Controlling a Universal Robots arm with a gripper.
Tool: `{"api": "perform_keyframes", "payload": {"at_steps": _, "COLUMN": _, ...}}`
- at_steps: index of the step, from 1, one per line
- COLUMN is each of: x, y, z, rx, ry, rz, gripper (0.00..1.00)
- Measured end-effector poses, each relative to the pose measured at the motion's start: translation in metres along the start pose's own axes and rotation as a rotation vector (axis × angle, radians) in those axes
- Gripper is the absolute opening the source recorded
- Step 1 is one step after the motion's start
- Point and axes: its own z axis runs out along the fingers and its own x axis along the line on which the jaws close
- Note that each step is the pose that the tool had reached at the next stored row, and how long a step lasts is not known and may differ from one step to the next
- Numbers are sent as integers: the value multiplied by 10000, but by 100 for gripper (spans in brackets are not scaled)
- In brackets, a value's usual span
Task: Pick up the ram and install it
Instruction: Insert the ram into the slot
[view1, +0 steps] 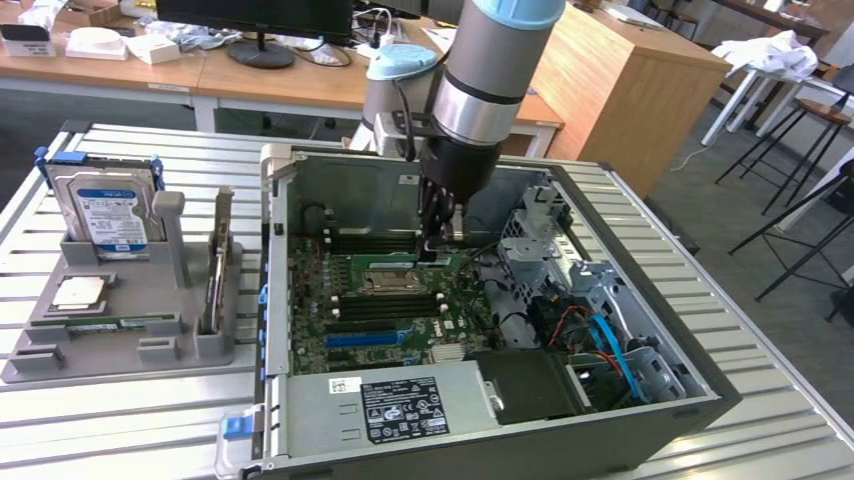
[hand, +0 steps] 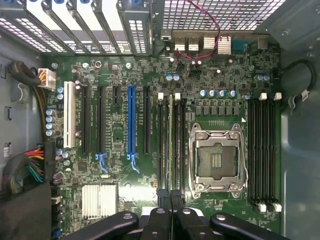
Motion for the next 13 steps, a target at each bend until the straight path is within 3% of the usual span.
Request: {"api": "perform_keyframes", "payload": {"at_steps": 13, "x": 3, "y": -2, "z": 100, "rx": 0, "ry": 1, "rz": 0, "gripper": 11}}
